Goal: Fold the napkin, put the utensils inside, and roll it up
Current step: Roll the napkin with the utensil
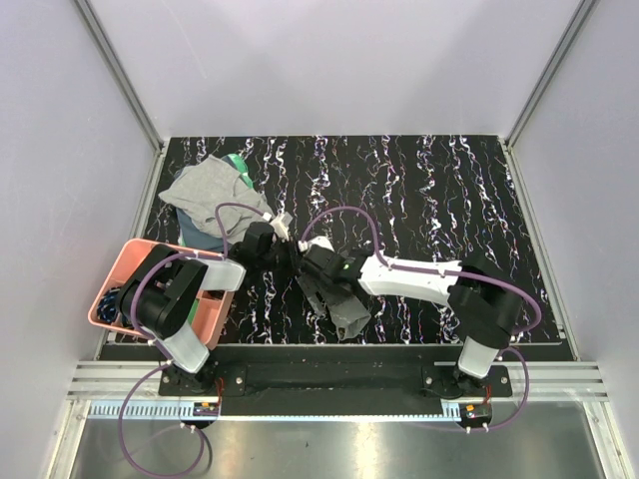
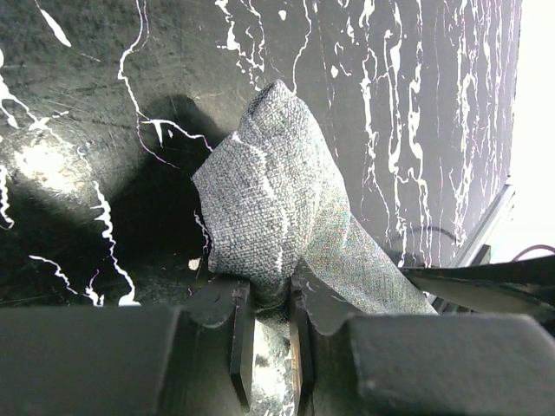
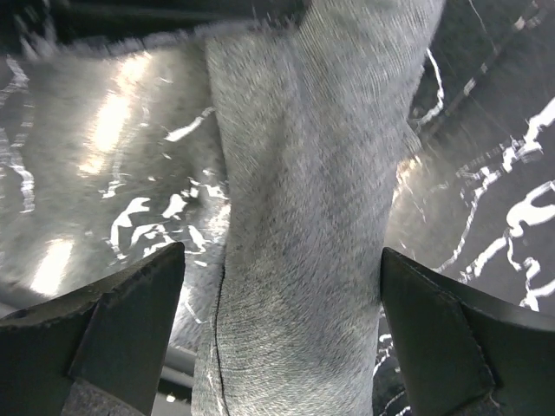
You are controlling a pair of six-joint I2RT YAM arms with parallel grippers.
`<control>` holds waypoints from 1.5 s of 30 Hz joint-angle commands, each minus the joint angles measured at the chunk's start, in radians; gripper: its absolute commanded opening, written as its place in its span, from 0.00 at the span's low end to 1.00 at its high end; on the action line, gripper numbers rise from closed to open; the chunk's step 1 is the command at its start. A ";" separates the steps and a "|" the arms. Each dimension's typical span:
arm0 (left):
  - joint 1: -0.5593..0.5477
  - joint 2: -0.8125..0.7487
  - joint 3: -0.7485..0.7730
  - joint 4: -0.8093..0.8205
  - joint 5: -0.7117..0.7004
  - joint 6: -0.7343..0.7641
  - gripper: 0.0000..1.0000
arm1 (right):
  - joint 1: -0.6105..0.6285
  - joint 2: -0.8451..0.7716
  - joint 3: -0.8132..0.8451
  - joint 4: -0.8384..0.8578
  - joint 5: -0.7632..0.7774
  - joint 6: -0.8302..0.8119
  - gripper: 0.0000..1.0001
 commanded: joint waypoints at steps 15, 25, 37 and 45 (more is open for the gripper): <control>-0.010 -0.077 0.050 -0.109 -0.057 0.025 0.16 | 0.135 0.128 0.000 -0.157 0.219 0.188 0.63; 0.047 -0.215 0.105 -0.232 -0.065 0.056 0.73 | -0.031 -0.053 -0.280 0.306 -0.280 0.038 0.46; 0.068 -0.333 0.046 -0.267 -0.016 0.096 0.80 | -0.347 -0.098 -0.310 0.439 -0.879 -0.212 0.44; 0.068 -0.229 0.021 -0.146 0.007 0.073 0.79 | -0.493 0.038 -0.254 0.471 -1.112 -0.222 0.41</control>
